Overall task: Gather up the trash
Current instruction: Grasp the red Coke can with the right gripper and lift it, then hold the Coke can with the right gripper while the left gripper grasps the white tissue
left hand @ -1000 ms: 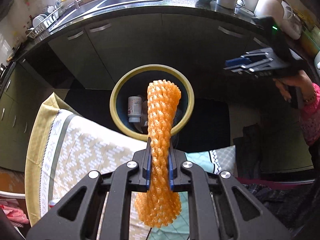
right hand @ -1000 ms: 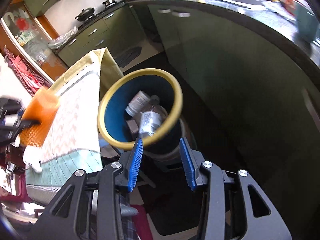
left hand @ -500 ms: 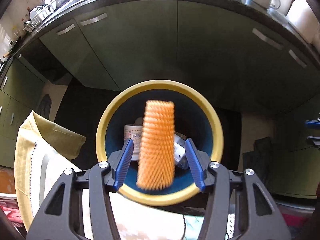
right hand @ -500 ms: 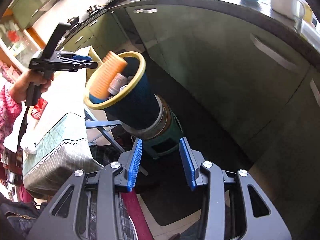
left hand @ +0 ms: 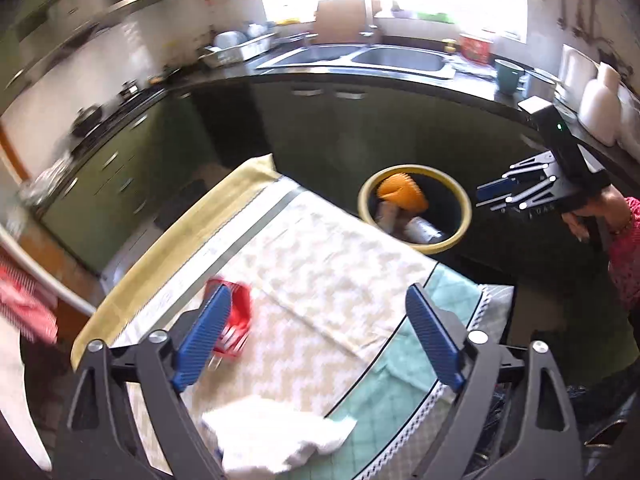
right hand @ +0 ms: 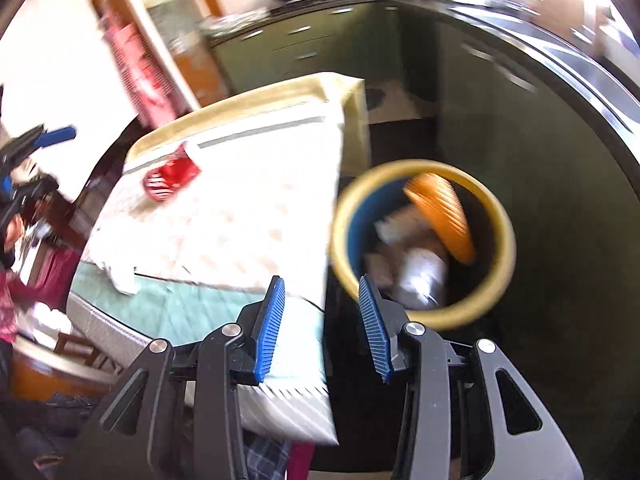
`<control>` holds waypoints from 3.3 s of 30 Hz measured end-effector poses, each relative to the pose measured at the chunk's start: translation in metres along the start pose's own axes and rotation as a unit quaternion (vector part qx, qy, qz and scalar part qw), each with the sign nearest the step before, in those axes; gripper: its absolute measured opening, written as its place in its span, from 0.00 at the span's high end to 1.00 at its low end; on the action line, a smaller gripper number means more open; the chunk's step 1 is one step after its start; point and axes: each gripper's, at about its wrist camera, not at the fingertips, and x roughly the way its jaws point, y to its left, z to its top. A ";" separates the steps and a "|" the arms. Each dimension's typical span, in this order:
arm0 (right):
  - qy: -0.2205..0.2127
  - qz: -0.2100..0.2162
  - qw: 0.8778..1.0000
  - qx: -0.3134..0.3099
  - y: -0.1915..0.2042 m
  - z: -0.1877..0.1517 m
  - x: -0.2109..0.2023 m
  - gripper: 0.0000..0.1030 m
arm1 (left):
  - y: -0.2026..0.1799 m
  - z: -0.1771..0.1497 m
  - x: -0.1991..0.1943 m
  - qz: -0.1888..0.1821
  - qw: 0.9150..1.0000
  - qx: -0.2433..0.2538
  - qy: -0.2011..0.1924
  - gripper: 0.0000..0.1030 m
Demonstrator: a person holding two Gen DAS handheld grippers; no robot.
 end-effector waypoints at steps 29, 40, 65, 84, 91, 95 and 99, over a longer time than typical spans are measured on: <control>0.235 0.011 0.951 -0.201 0.229 0.219 0.310 0.80 | 0.115 -0.204 -0.036 0.060 0.973 -0.225 0.009 0.16; 0.286 0.046 0.951 -0.109 0.178 0.180 0.267 0.80 | 0.102 -0.202 -0.035 0.039 0.977 -0.209 0.000 0.16; 0.283 -0.011 0.920 -0.271 0.264 0.127 0.228 0.26 | 0.084 -0.210 -0.057 0.042 0.979 -0.200 -0.018 0.15; 0.309 -0.003 0.920 -0.242 0.262 0.111 0.281 0.34 | 0.076 -0.208 -0.023 -0.001 0.986 -0.168 0.016 0.14; 0.261 0.037 0.941 -0.213 0.234 0.112 0.224 0.34 | 0.078 -0.197 0.040 -0.071 0.980 -0.172 0.063 0.14; 0.244 0.047 0.946 -0.207 0.220 0.094 0.187 0.33 | 0.091 -0.196 0.063 -0.105 0.969 -0.214 0.072 0.17; 0.238 0.046 0.949 -0.200 0.200 0.070 0.166 0.33 | 0.100 -0.194 0.067 -0.116 0.962 -0.238 0.065 0.39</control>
